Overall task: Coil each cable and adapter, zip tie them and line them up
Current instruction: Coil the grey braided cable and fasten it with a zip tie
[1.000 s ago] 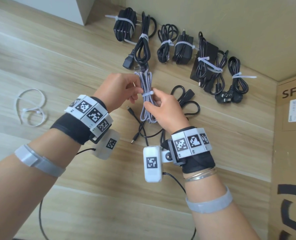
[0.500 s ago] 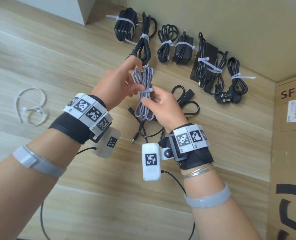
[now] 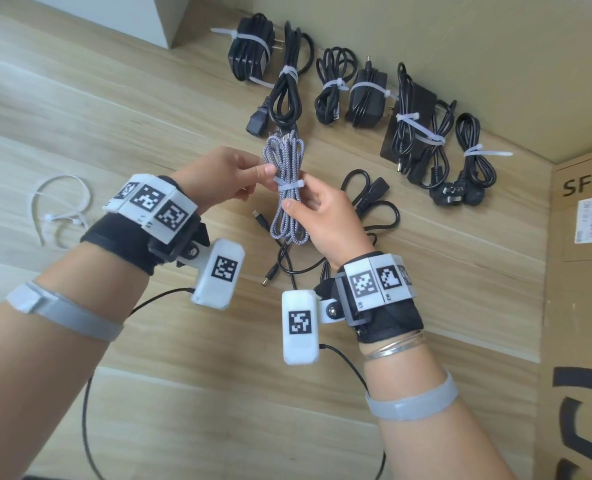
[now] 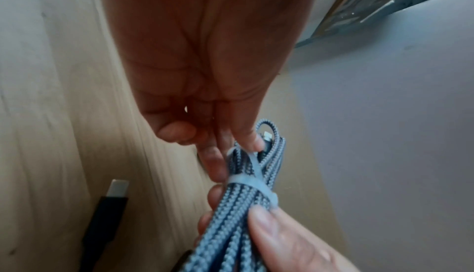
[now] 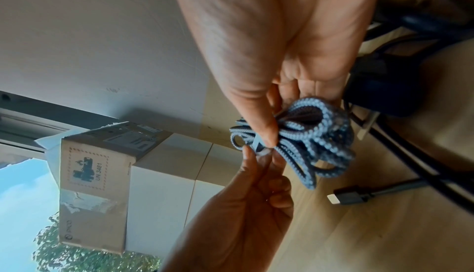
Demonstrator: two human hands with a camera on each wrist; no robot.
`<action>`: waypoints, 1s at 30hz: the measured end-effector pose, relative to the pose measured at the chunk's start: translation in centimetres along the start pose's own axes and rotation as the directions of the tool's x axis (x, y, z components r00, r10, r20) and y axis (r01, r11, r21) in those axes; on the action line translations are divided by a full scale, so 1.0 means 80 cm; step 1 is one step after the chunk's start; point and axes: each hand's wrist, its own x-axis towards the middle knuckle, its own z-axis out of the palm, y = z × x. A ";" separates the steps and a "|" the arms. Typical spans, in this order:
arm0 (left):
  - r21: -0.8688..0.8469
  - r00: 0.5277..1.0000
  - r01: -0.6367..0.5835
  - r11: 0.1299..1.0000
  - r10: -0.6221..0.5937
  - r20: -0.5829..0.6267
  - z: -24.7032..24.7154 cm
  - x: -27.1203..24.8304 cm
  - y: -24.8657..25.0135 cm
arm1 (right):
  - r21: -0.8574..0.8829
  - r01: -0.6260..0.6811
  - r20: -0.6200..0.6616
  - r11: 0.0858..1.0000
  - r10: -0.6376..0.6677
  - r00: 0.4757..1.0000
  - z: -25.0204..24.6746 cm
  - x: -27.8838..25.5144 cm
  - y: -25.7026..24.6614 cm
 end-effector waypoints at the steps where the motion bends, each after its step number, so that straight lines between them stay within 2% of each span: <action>1: -0.013 1.000 -0.002 1.000 0.002 0.012 -0.001 0.000 0.000 | 0.002 -0.001 0.005 1.000 0.001 1.000 -0.001 0.000 0.000; 3: 0.002 1.000 -0.015 1.000 0.015 0.010 -0.001 0.001 0.000 | -0.002 0.002 0.012 1.000 -0.002 1.000 -0.003 -0.001 -0.001; 8: 0.198 0.998 -0.048 0.979 0.054 -0.023 0.004 0.006 0.002 | -0.123 0.009 -0.010 0.992 -0.010 1.000 0.001 0.005 0.002; 12: 0.166 0.998 -0.062 0.984 0.067 -0.022 0.012 0.010 0.002 | -0.230 0.005 -0.039 0.973 -0.014 0.999 0.001 0.008 0.005; 16: 0.113 0.998 -0.054 0.992 0.056 -0.014 0.013 0.012 0.004 | -0.162 -0.008 -0.074 0.987 -0.004 0.997 -0.003 0.004 0.004; 19: 0.116 0.998 -0.015 0.993 0.008 0.059 0.014 0.012 0.004 | -0.143 -0.019 -0.068 0.990 0.009 0.998 -0.007 0.005 0.002; 23: 0.215 0.999 -0.027 0.976 0.018 0.045 0.017 0.015 0.004 | -0.093 -0.067 -0.063 0.993 0.062 0.996 -0.010 0.007 0.001; 27: 0.074 0.998 -0.066 0.995 0.065 0.011 0.021 0.017 0.009 | -0.125 -0.053 -0.073 0.991 0.044 0.996 -0.015 0.007 -0.003; 30: 0.039 0.996 -0.087 0.995 0.087 0.007 0.024 0.019 0.013 | -0.169 -0.023 -0.108 0.985 0.004 0.994 -0.018 0.011 -0.007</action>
